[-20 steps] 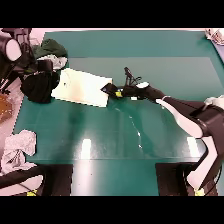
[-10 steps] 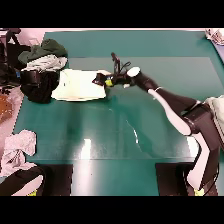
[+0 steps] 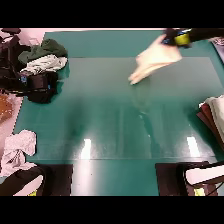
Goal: Fold the shirts.
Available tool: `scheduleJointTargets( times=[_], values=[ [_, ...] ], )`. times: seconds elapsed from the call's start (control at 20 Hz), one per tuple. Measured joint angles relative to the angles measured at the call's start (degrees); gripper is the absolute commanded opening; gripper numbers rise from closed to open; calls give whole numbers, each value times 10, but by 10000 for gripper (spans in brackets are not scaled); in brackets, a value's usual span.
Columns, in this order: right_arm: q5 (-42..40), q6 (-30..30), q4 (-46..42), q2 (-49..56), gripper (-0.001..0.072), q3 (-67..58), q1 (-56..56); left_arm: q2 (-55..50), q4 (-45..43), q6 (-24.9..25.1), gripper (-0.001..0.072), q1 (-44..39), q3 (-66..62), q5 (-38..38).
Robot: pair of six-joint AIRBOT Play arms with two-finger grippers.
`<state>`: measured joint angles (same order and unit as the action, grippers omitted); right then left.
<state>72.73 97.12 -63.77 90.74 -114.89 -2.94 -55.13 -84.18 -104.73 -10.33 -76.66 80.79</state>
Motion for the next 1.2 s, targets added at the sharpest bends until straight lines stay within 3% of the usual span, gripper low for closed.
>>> scheduleJointTargets(
  times=[0.15, 0.5, 1.0, 1.2],
  values=[
    [41, 14, -9, -40, 10, -1, -138, 0, 26, 0, 695, -23, 0, 8],
    [115, 14, 83, -92, 10, -19, -391, 0, 45, -13, 695, -71, 0, 10],
    [224, -9, 113, -122, 11, -10, -567, 0, 50, -17, 695, -81, 0, 11],
    [253, 12, 74, -142, 12, 22, -605, 0, 50, -16, 695, -81, 0, 10]
  ],
)
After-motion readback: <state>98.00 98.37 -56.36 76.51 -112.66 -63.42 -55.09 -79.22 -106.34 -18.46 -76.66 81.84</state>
